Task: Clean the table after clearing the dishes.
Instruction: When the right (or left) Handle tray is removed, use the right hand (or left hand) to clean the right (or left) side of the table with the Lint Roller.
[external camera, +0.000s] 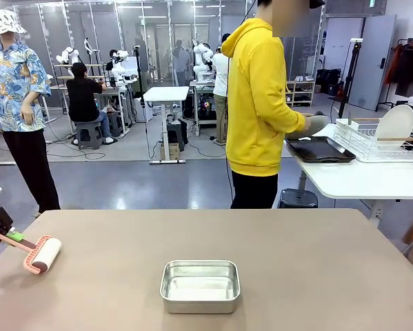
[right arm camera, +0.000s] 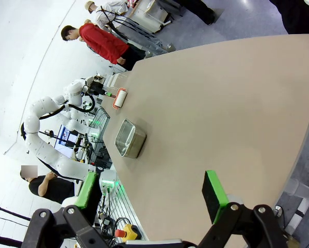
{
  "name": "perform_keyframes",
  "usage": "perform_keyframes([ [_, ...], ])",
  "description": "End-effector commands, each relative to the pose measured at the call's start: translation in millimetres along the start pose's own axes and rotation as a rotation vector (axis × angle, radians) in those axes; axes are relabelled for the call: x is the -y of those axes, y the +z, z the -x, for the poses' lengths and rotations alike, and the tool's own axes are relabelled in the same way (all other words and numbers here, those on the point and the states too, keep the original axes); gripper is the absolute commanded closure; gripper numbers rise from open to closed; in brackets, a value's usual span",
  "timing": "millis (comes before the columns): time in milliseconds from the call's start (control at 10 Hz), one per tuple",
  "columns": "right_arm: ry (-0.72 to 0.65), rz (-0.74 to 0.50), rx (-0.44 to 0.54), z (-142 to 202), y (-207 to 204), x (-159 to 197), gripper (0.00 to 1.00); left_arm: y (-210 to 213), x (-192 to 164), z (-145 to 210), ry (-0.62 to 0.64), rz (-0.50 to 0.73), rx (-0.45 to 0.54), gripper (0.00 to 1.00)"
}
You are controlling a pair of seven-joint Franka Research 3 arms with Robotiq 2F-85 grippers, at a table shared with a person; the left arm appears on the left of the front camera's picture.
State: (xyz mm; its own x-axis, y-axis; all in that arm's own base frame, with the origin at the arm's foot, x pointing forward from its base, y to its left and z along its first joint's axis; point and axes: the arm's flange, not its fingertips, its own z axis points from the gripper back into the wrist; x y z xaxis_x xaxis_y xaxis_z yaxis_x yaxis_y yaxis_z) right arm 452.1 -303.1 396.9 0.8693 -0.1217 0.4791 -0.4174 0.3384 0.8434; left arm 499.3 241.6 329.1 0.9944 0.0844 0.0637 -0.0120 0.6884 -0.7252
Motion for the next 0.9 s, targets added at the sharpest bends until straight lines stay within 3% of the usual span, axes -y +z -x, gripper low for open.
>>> perform_keyframes([
  [0, 0.006, -0.005, 0.009, 3.3, -2.8, -5.1, 0.00, 15.9, 4.0, 3.4, 0.028, -0.059, 0.033, 0.79],
  [800, 0.006, -0.005, 0.009, 3.3, -2.8, -5.1, 0.00, 36.0, 55.8, 20.3, 0.056, -0.152, 0.071, 0.79],
])
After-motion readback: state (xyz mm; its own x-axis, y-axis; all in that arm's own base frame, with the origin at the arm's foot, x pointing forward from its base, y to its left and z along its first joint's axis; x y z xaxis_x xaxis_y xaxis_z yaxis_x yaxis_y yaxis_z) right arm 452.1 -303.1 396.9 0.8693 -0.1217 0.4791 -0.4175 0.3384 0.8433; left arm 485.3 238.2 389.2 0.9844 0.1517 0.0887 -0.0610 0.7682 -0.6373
